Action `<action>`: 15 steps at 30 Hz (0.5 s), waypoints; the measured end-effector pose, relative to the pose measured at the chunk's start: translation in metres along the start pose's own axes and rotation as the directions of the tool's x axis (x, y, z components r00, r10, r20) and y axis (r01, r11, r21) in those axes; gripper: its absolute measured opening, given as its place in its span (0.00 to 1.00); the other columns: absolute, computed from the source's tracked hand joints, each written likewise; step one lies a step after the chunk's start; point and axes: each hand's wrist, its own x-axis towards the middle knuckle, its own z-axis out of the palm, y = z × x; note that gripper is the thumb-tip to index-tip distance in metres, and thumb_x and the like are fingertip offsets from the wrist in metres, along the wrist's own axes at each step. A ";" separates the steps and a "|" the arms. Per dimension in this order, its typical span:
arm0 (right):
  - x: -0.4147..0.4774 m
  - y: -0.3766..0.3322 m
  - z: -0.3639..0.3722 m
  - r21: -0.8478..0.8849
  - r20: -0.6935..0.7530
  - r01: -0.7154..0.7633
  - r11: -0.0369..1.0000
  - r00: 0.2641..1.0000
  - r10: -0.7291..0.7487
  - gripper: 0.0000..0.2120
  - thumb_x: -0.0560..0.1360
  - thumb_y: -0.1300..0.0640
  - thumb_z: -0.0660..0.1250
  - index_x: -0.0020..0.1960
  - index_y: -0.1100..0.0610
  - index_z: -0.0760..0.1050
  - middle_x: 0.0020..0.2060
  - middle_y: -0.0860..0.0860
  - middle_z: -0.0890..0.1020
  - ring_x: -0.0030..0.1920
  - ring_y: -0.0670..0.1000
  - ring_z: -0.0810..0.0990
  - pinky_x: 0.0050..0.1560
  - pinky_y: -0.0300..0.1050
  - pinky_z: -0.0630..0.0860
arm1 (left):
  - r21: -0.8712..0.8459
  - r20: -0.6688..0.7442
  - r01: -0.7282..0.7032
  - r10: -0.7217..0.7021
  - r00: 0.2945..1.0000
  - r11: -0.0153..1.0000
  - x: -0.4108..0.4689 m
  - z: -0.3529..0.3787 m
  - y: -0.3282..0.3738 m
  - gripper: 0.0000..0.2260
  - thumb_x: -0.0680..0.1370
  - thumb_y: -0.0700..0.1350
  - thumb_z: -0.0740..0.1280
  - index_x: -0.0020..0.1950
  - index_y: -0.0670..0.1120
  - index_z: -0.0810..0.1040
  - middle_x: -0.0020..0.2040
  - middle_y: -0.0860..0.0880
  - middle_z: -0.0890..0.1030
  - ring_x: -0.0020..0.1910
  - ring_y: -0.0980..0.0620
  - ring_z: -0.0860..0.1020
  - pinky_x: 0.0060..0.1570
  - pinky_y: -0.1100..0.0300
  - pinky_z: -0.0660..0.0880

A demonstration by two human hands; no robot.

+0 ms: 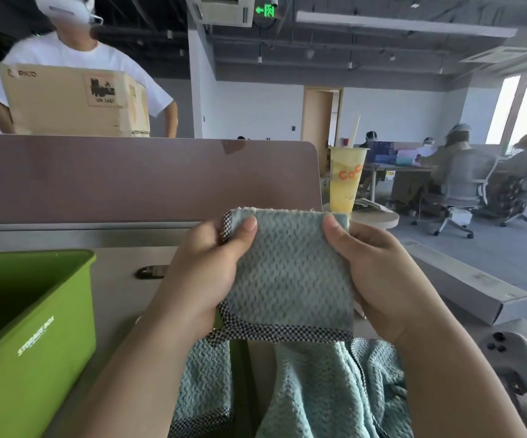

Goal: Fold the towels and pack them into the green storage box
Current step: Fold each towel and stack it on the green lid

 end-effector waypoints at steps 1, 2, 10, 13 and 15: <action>0.002 0.001 0.002 0.004 -0.065 0.011 1.000 0.998 -0.011 0.15 0.78 0.53 0.64 0.47 0.66 0.79 0.44 0.61 0.85 0.42 0.57 0.85 0.43 0.54 0.83 | 0.025 -0.001 -0.026 0.026 1.000 0.999 0.000 0.000 -0.001 0.06 0.75 0.51 0.68 0.41 0.52 0.83 0.44 0.51 0.86 0.49 0.47 0.83 0.56 0.42 0.76; 0.004 0.003 0.003 -0.007 -0.117 0.024 1.000 0.993 -0.024 0.15 0.78 0.54 0.63 0.46 0.66 0.79 0.46 0.64 0.84 0.45 0.61 0.85 0.46 0.60 0.82 | 0.046 0.001 -0.044 0.044 0.999 0.998 0.000 0.001 -0.002 0.06 0.76 0.50 0.68 0.41 0.53 0.83 0.44 0.52 0.86 0.49 0.48 0.83 0.56 0.42 0.76; 0.001 0.005 -0.001 -0.118 0.062 -0.119 0.986 0.990 0.127 0.17 0.73 0.49 0.68 0.51 0.64 0.80 0.46 0.59 0.86 0.46 0.59 0.86 0.47 0.55 0.82 | 0.091 -0.117 -0.094 0.105 0.988 0.991 0.004 -0.003 -0.006 0.10 0.70 0.57 0.67 0.45 0.54 0.81 0.45 0.51 0.86 0.48 0.47 0.83 0.54 0.39 0.77; -0.002 0.007 -0.004 -0.230 0.131 -0.176 0.957 0.969 0.209 0.14 0.72 0.55 0.69 0.52 0.64 0.80 0.47 0.59 0.86 0.47 0.57 0.85 0.54 0.59 0.80 | 0.057 -0.177 -0.036 0.045 0.983 0.998 0.005 -0.008 -0.004 0.14 0.67 0.61 0.68 0.45 0.54 0.81 0.46 0.51 0.86 0.49 0.46 0.83 0.54 0.40 0.77; -0.001 0.008 0.000 -0.210 0.059 -0.166 0.963 0.982 0.182 0.09 0.75 0.60 0.68 0.50 0.64 0.80 0.48 0.62 0.85 0.45 0.58 0.84 0.54 0.62 0.79 | -0.015 -0.144 0.034 -0.036 0.989 0.999 0.005 -0.010 -0.002 0.11 0.72 0.57 0.70 0.45 0.52 0.82 0.46 0.50 0.86 0.49 0.46 0.83 0.55 0.42 0.77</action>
